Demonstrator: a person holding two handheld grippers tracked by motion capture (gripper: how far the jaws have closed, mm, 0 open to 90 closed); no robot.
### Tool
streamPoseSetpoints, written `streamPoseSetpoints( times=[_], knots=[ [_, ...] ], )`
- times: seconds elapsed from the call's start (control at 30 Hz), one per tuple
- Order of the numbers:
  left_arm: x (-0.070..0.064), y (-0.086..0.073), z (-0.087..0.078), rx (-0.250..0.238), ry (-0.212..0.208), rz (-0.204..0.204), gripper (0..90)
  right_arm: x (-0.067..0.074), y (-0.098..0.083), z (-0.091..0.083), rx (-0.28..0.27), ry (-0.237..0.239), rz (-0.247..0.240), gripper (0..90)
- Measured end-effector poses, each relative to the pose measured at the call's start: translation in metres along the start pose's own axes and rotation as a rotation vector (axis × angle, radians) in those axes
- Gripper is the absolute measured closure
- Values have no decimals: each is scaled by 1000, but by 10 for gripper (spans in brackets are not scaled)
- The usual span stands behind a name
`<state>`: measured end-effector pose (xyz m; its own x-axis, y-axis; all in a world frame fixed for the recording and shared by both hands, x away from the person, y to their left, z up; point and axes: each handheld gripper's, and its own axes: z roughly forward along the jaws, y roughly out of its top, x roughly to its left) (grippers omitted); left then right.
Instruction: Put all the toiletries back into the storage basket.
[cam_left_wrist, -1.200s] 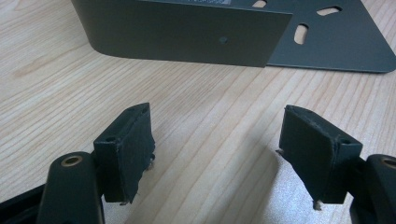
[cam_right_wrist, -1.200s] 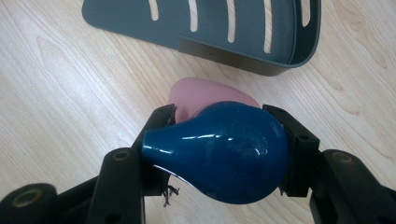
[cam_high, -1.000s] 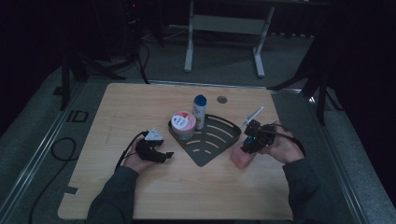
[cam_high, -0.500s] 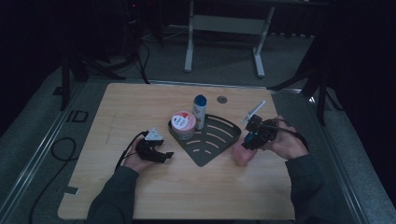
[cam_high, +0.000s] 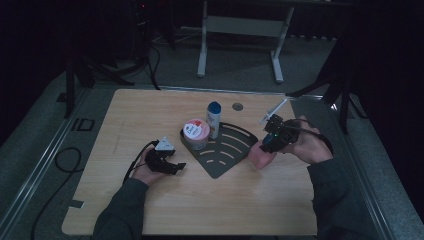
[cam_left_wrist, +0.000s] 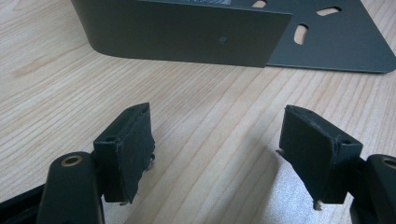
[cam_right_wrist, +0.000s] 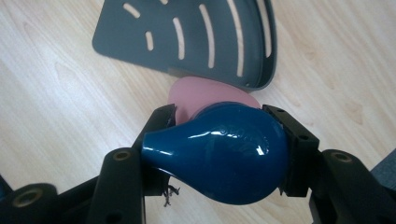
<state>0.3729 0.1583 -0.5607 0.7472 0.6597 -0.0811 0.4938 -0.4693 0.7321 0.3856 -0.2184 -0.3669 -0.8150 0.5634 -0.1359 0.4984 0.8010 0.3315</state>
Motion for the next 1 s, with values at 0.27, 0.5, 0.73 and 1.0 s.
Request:
streamPoseSetpoints(
  times=[0.27,0.5,0.73,1.0],
  knots=[
    [0,0,0,-1,-2,-1,255,-6,9,-4,-4,-1,9,473],
    [0,0,0,-1,-2,-1,255,-11,22,-9,-9,-12,4,473],
    [0,0,0,0,-1,0,254,-14,38,-11,-29,-16,3,473],
    [0,0,0,1,0,3,254,-15,57,1,-29,-10,-2,473]
  ],
)
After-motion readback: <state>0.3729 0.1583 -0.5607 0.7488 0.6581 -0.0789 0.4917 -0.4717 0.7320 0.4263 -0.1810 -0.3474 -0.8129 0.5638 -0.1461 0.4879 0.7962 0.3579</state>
